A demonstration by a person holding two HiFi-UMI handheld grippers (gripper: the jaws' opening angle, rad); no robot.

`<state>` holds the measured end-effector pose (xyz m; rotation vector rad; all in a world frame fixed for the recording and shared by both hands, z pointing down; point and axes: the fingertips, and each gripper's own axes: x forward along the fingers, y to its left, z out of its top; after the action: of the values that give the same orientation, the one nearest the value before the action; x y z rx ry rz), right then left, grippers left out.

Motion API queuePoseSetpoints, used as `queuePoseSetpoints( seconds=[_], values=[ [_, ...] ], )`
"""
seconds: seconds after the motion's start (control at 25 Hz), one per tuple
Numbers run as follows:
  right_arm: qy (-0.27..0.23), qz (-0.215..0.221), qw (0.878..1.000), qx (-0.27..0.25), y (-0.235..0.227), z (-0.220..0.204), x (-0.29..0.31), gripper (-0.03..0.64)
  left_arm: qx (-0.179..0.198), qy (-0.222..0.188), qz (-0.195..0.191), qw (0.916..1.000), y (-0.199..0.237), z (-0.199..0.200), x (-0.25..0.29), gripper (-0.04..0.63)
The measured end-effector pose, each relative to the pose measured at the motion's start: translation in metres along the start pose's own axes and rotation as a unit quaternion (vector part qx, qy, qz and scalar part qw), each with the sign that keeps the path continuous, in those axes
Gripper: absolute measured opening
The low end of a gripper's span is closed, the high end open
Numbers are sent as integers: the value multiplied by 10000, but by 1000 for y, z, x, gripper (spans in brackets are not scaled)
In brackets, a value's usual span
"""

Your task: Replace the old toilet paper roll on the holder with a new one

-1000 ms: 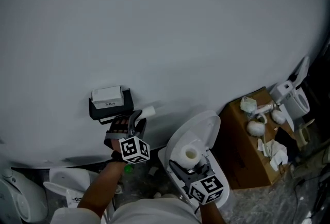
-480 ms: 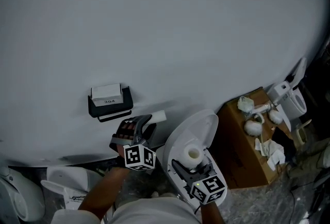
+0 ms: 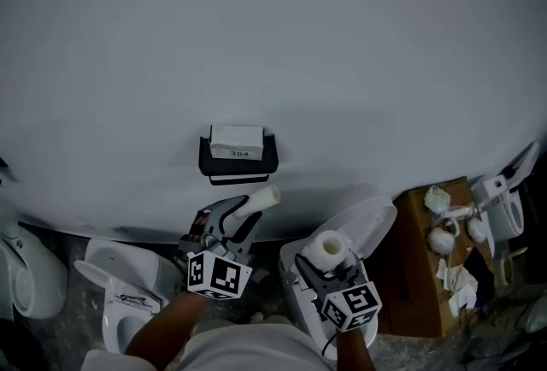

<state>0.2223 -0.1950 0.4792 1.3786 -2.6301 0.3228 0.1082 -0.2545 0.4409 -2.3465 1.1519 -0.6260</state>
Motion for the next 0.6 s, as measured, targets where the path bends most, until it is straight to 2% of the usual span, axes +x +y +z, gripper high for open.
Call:
queuePoseSetpoints(
  seconds=[0.12, 0.24, 0.32, 0.44, 0.6],
  values=[
    [63, 229, 9997, -64, 12, 2, 17, 325, -626, -91, 211, 9978, 18, -9, -26, 172],
    [73, 397, 9991, -137, 21, 6, 34, 325, -1322, -209, 442, 9900, 36, -20, -51, 172],
    [75, 461, 9987, -196, 24, 9, 44, 325, -1902, -294, 529, 9799, 47, -33, -68, 172],
    [123, 476, 9984, -284, 24, 12, 49, 325, -2755, -384, 539, 9590, 51, -64, -93, 172],
    [245, 444, 9977, -447, 17, 13, 52, 325, -3337, -332, 872, 9381, 56, -97, -131, 172]
  ],
)
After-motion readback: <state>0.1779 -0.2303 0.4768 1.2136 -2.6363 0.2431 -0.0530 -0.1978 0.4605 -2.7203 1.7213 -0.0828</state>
